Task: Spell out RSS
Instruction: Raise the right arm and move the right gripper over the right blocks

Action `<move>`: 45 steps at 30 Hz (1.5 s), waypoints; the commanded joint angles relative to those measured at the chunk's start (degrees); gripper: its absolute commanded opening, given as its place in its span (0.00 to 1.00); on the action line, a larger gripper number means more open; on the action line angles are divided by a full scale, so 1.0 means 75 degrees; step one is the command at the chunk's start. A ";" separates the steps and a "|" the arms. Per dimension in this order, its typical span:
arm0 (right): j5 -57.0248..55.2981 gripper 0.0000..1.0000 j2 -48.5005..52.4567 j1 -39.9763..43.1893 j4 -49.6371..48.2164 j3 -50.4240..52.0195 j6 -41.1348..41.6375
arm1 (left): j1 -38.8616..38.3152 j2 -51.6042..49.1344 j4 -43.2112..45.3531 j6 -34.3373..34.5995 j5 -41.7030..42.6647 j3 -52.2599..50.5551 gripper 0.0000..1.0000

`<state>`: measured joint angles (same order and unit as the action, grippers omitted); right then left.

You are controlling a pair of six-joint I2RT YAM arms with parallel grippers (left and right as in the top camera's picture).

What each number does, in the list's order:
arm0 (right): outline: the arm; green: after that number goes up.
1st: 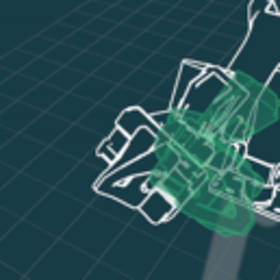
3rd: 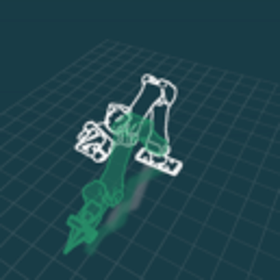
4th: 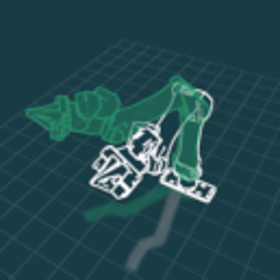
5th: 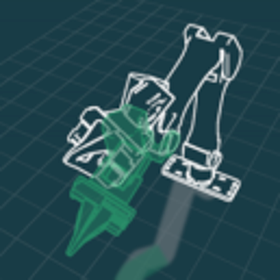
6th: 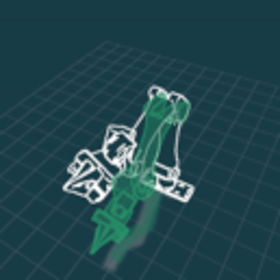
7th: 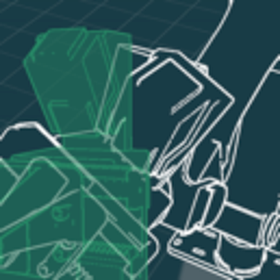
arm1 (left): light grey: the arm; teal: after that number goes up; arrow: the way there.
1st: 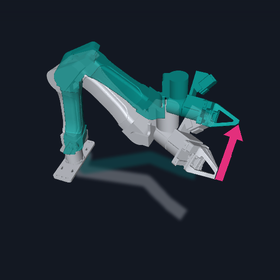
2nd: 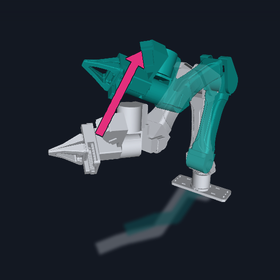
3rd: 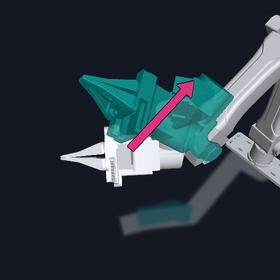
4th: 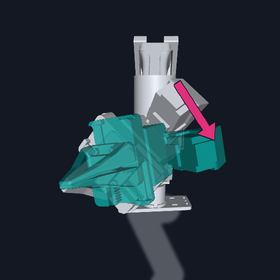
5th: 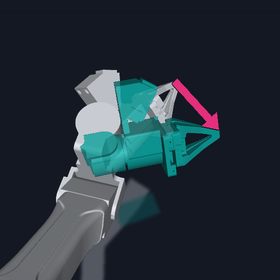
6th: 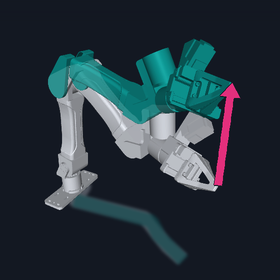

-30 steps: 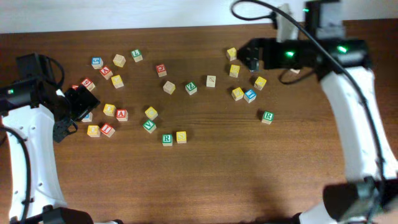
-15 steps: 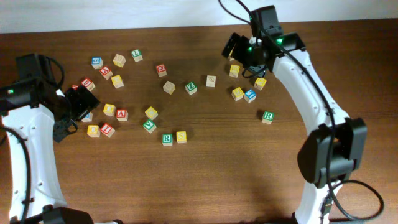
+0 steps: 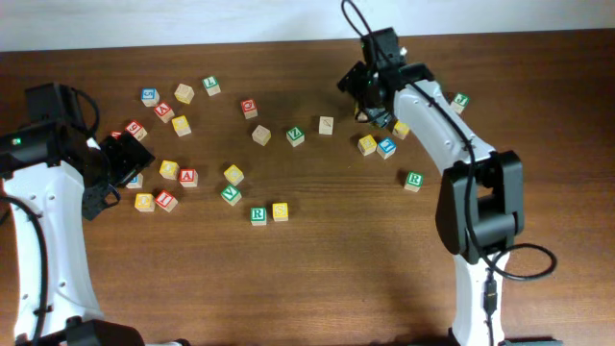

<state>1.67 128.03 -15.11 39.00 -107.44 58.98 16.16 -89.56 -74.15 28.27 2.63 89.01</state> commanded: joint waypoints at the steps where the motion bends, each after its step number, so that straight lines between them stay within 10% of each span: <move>1: -0.0312 0.85 0.0236 -0.0236 -0.0032 -0.0105 0.0589 | 0.0017 0.0058 0.0009 -0.0073 0.0020 -0.0038 0.99; 32: -0.1542 0.76 0.1037 -0.0248 -0.0490 -0.0096 0.1422 | 0.0017 0.0058 0.0006 -0.0073 0.0020 -0.0038 0.99; 45: -0.2028 0.46 0.1037 -0.0227 -0.0495 -0.0108 -0.0417 | 0.0017 0.0058 0.0009 -0.0073 0.0020 -0.0038 0.99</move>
<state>-11.79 135.00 -16.78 35.57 -107.48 61.47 16.16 -89.56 -74.13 28.27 2.63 89.01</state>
